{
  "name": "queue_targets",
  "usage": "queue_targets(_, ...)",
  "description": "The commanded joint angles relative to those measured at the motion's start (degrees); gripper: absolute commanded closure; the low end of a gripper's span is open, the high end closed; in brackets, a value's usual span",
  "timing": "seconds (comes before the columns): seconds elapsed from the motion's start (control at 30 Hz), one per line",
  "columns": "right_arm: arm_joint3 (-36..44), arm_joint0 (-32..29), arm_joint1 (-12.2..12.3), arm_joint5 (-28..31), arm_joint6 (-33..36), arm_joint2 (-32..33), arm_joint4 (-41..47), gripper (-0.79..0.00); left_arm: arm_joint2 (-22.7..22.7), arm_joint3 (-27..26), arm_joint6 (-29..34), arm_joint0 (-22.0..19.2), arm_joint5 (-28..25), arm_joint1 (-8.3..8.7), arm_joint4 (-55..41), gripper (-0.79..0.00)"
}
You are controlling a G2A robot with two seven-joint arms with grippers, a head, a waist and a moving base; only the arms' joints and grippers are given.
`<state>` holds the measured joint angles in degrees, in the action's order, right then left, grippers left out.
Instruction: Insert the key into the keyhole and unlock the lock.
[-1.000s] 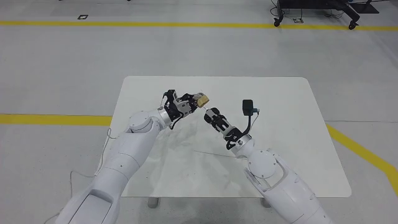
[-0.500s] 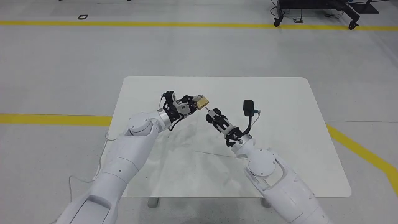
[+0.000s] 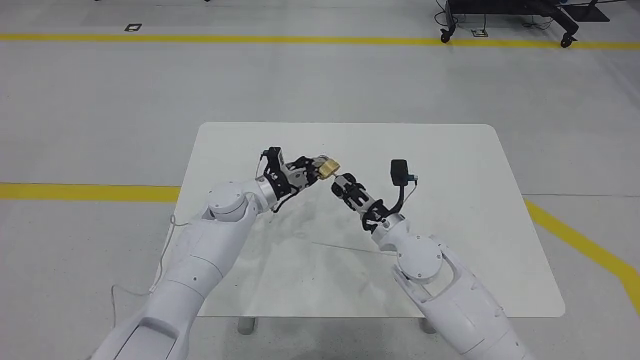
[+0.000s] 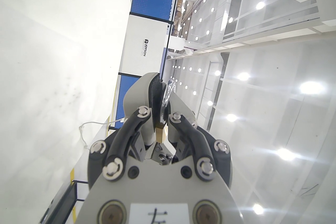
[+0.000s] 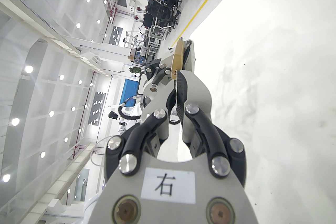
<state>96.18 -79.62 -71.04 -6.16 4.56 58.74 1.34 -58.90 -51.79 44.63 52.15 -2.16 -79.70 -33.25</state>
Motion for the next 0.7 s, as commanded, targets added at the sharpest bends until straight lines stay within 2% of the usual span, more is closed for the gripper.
queue_targets(0.0, -0.16, 0.15, -0.12, -0.29, -0.05, -0.02, -0.02, 0.000, 0.07, -0.19, -0.37, 0.06, -0.10, 0.02, 0.81, 0.000)
queue_targets(0.6, -1.76, 1.74, -1.15, -2.53, 0.22, -0.27, -1.58, 0.000, 0.73, -0.24, -0.07, -0.04, 0.53, -0.21, 3.19, 0.000)
queue_targets(0.67, -1.98, 1.77, -1.27, -2.44, 0.14, -0.20, -1.43, -0.132, 0.62, 0.02, 0.17, -0.10, 0.67, -0.25, 2.85, 0.000)
